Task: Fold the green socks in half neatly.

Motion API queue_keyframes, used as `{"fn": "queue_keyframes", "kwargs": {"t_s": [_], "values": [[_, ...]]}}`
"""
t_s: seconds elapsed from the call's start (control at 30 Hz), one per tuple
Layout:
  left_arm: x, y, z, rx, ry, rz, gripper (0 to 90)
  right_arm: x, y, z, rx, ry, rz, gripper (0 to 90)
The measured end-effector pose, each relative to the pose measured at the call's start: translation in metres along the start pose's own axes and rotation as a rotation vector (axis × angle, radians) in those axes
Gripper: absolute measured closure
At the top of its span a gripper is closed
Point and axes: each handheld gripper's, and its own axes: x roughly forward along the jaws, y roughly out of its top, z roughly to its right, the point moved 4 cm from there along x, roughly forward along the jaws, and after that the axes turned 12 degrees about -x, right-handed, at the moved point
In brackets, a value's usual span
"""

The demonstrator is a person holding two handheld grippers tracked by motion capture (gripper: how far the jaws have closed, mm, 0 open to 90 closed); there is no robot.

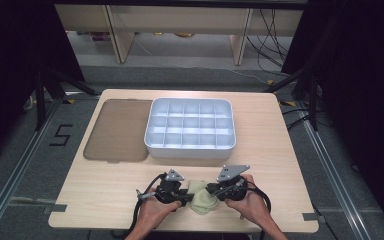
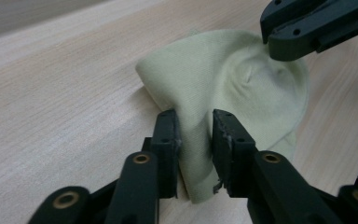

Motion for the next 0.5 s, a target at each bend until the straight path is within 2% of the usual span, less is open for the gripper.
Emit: {"fn": "queue_keyframes", "kwargs": {"t_s": [0.07, 0.17, 0.2, 0.27, 0.3, 0.33, 0.4, 0.43, 0.5], "values": [[0.000, 0.000, 0.001, -0.010, -0.005, 0.015, 75.4, 0.002, 0.001, 0.001, -0.022, -0.010, 0.005, 81.9], [-0.002, 0.000, 0.000, -0.013, -0.005, 0.009, 78.0, 0.004, 0.003, 0.000, -0.018, -0.003, -0.001, 81.9], [-0.001, 0.000, 0.000, -0.020, -0.002, 0.026, 78.7, 0.005, 0.004, 0.001, -0.018, -0.005, 0.000, 81.9], [-0.003, 0.000, -0.001, -0.006, 0.004, 0.024, 80.3, 0.007, 0.005, 0.002, -0.009, -0.007, 0.003, 81.9], [-0.003, 0.000, -0.001, -0.011, 0.007, 0.028, 80.5, 0.009, 0.006, 0.002, -0.003, -0.011, 0.022, 81.9], [-0.003, 0.000, -0.001, -0.009, 0.007, 0.029, 80.7, 0.008, 0.006, 0.003, -0.001, -0.004, 0.008, 81.9], [-0.004, 0.000, -0.001, -0.031, 0.012, 0.030, 80.7, 0.010, 0.007, 0.005, 0.001, -0.016, 0.008, 82.0], [-0.005, 0.000, -0.002, -0.008, 0.014, 0.027, 80.7, 0.011, 0.007, 0.005, 0.008, -0.019, 0.016, 82.0], [-0.004, 0.000, -0.002, -0.010, 0.010, 0.031, 80.6, 0.012, 0.008, 0.008, -0.005, -0.027, 0.015, 82.2]]}}
